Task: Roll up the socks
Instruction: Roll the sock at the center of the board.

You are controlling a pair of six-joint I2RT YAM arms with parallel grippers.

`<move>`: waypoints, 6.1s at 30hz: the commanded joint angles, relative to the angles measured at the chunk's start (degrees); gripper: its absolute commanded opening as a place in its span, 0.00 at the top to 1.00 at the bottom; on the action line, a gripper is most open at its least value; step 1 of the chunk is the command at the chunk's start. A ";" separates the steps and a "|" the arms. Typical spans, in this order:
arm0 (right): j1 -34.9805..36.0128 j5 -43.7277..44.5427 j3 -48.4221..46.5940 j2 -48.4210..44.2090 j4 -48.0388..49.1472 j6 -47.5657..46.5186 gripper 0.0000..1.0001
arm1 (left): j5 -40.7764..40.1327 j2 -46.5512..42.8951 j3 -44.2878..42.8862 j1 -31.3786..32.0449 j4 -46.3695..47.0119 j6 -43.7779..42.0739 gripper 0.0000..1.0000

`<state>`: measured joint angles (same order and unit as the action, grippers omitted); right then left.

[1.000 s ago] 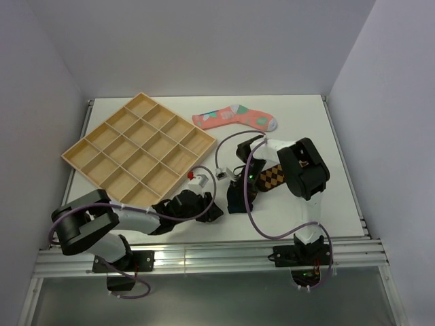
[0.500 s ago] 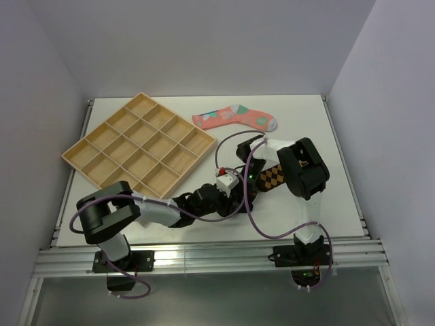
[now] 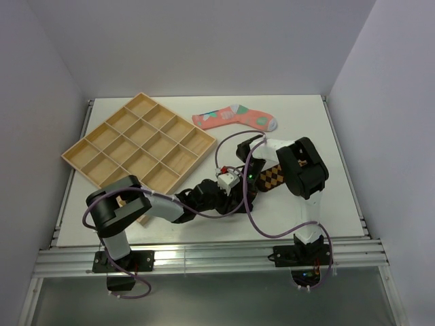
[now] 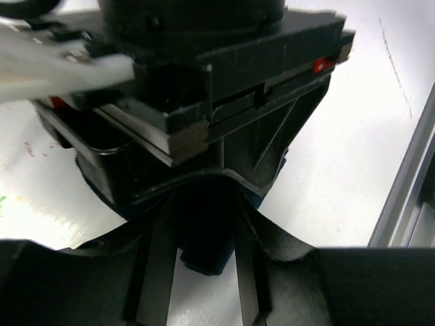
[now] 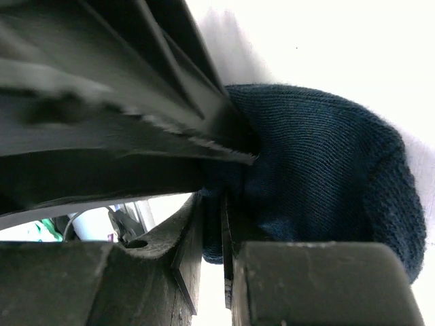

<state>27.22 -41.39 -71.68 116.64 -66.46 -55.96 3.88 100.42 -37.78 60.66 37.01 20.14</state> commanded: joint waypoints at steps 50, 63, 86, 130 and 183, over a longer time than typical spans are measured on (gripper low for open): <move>-10.87 13.34 13.41 -24.97 23.56 17.47 0.41 | 6.23 3.03 -10.64 -0.11 -29.10 26.35 1.00; -13.86 25.57 17.01 -28.56 36.04 25.12 0.41 | 6.75 2.58 -13.90 -0.46 -36.13 26.00 1.00; -6.14 2.62 31.59 -52.91 29.18 0.15 0.47 | 32.16 11.20 -22.86 -10.30 -45.54 33.21 1.00; 20.25 21.36 46.02 -48.70 47.39 10.44 0.75 | 34.89 12.26 -17.60 -13.73 -34.56 39.97 1.00; -0.68 -2.21 -1.80 4.91 -4.12 -7.93 0.82 | -6.95 -6.47 8.42 6.84 16.24 13.08 0.65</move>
<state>26.83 -45.56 -72.01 120.31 -72.86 -63.90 -6.92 93.19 -27.62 67.22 46.52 37.10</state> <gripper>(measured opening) 0.225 0.354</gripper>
